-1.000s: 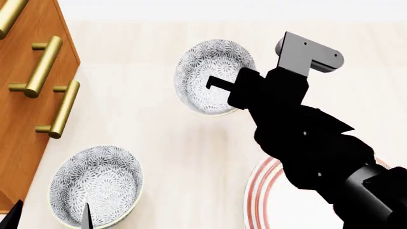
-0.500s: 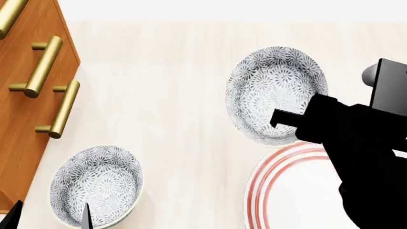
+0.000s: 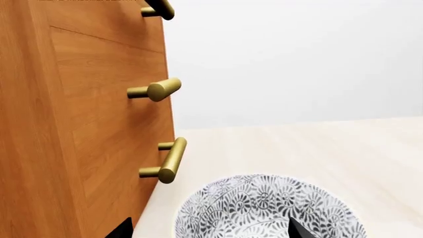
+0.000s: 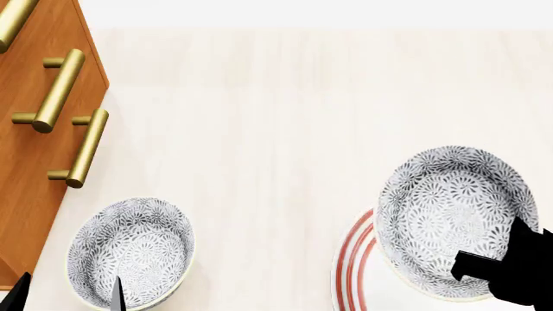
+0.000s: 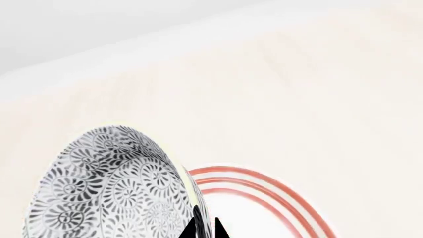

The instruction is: Pick up the bowl and put it in the front on the plate.

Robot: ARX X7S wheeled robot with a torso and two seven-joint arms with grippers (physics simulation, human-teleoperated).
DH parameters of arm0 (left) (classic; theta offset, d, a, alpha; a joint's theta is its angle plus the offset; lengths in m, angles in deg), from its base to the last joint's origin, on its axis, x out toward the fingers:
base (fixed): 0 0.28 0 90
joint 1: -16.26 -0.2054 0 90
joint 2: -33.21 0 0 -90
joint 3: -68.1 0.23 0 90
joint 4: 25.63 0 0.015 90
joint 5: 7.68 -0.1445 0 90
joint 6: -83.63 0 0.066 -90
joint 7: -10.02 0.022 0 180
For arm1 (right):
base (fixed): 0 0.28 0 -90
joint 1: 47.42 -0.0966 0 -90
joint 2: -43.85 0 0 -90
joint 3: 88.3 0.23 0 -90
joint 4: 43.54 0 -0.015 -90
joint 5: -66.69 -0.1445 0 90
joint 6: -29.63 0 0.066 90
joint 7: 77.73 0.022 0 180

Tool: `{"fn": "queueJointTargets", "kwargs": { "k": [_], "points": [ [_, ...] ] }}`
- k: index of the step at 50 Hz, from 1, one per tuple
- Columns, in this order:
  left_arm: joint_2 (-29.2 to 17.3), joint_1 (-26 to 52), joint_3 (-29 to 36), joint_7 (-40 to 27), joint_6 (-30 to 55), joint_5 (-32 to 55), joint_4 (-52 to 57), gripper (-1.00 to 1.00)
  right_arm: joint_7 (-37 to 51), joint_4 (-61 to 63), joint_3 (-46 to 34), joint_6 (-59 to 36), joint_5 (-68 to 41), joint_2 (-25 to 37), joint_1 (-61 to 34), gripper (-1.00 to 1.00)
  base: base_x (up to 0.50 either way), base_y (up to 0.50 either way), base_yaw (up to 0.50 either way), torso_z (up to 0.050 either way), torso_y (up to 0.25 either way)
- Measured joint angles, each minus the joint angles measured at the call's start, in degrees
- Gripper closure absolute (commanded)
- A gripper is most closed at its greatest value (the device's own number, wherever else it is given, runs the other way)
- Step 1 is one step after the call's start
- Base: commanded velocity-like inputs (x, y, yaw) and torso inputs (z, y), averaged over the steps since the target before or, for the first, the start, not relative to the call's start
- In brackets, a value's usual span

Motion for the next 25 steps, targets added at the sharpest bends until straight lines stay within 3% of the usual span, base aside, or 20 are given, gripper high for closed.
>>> {"fn": "queueJointTargets", "kwargs": {
  "k": [25],
  "points": [
    [-0.2, 0.3, 0.4, -0.5, 0.6, 0.1, 0.1, -1.00, -1.4, -1.6, -2.1, 5.3, -2.0, 0.9, 5.3, 1.00, 0.00, 0.00, 0.00, 0.000, 0.000]
  ]
}}
